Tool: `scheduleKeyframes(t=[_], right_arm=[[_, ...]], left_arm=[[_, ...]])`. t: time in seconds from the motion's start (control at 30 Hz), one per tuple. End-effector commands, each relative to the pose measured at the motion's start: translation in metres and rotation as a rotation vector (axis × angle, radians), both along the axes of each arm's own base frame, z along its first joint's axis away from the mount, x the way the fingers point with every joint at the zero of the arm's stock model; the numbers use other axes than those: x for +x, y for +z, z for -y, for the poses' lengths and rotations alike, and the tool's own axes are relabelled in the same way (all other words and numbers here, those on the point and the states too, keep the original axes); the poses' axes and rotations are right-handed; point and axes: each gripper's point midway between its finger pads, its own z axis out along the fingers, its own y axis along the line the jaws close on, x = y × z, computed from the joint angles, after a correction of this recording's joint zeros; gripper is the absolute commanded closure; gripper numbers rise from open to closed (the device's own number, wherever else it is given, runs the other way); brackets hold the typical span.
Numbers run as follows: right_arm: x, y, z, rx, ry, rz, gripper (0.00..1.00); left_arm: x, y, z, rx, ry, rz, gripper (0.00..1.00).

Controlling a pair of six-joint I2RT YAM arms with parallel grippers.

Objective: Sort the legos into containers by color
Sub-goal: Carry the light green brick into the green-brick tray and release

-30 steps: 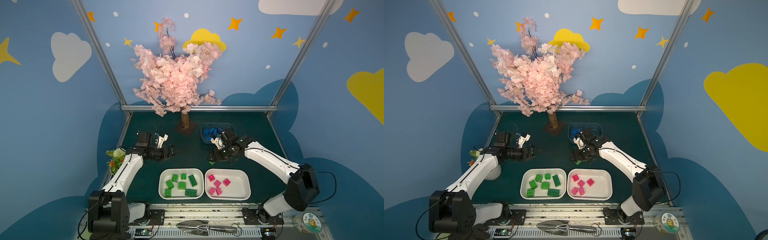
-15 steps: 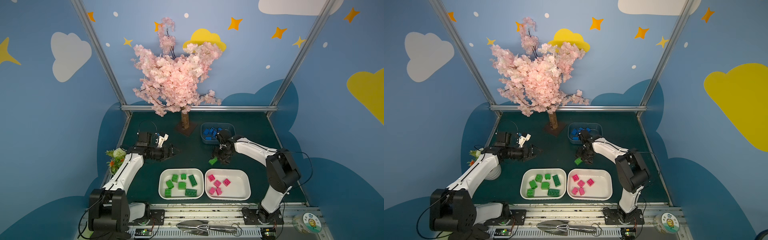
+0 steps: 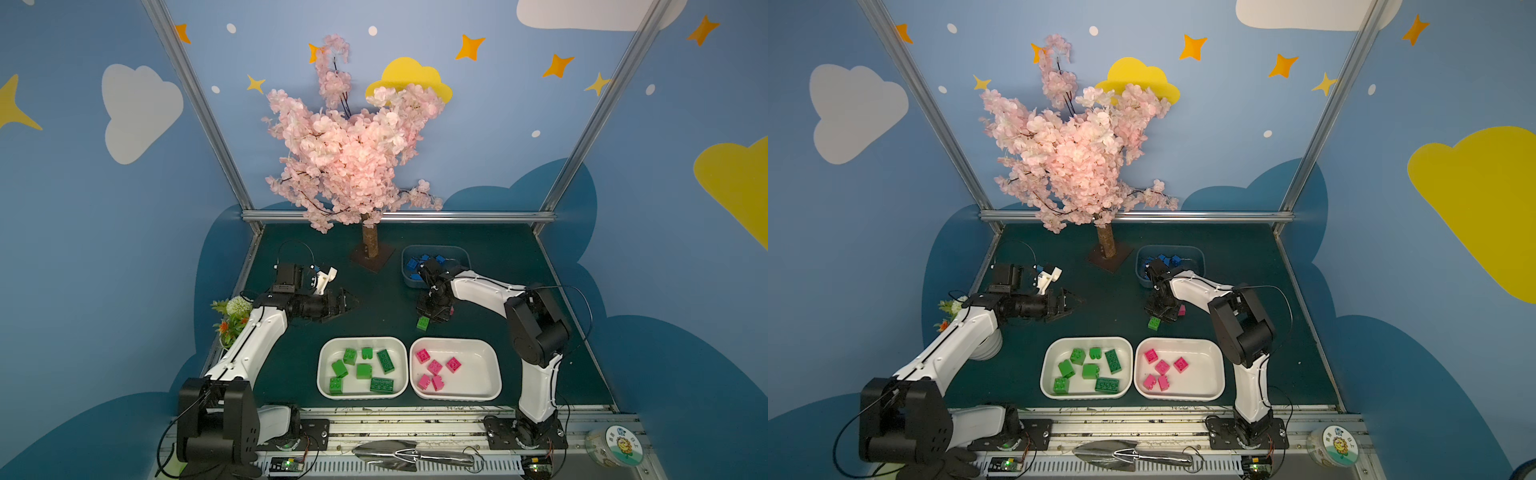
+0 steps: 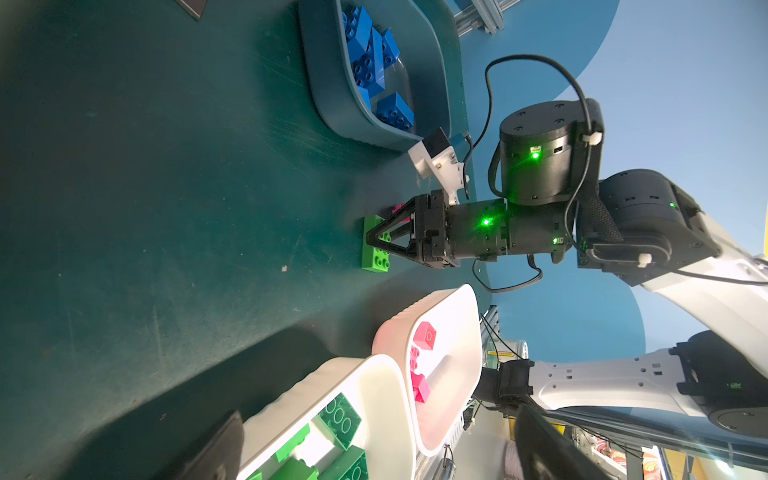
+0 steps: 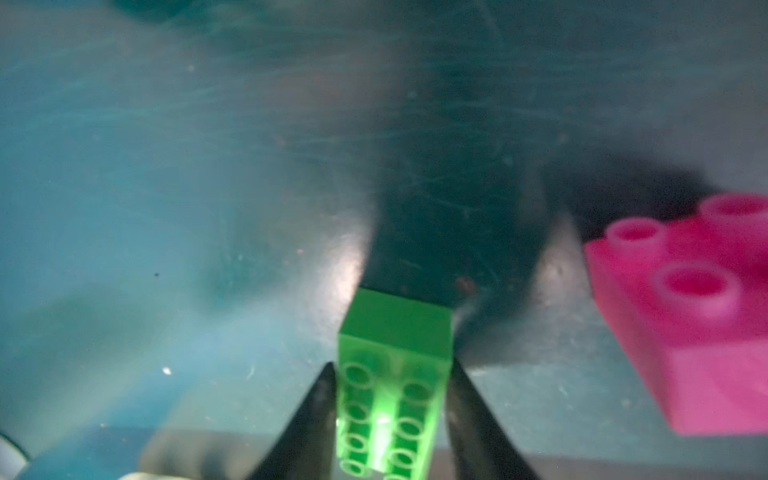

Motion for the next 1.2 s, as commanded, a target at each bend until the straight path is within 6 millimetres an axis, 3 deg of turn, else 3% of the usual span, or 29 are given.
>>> scheduleKeyframes(t=[0.0, 0.1, 0.3, 0.43, 0.53, 0.7, 0.9, 1.0, 1.17], right_arm=[[-0.003, -0.002, 0.007, -0.090, 0.041, 0.005, 0.70], [-0.001, 0.011, 0.006, -0.099, 0.087, 0.049, 0.77], [0.003, 0.065, -0.009, -0.043, 0.279, 0.229, 0.79], [-0.018, 0.097, -0.030, 0.025, 0.534, 0.362, 0.78], [-0.052, 0.113, -0.050, 0.119, 0.730, 0.413, 0.78], [-0.124, 0.114, -0.075, 0.207, 1.052, 0.402, 0.77], [-0.188, 0.099, -0.104, 0.299, 1.325, 0.365, 0.77], [-0.206, 0.088, -0.117, 0.319, 1.403, 0.335, 0.75], [-0.212, 0.066, -0.132, 0.309, 1.436, 0.282, 0.70]], left_arm=[[0.000, 0.003, 0.000, -0.008, -0.019, 0.017, 0.01], [-0.001, 0.004, -0.001, -0.005, -0.019, 0.020, 0.01], [0.000, 0.007, -0.001, -0.002, -0.018, 0.026, 0.01], [0.002, 0.008, -0.003, 0.005, -0.014, 0.026, 0.00], [0.002, 0.009, -0.003, 0.007, -0.009, 0.027, 0.01], [0.004, 0.009, -0.005, 0.009, -0.001, 0.025, 0.01], [0.006, 0.013, -0.006, 0.006, 0.012, 0.037, 0.01], [0.004, 0.012, -0.007, 0.007, 0.011, 0.034, 0.00], [0.003, 0.012, -0.007, 0.007, 0.011, 0.037, 0.01]])
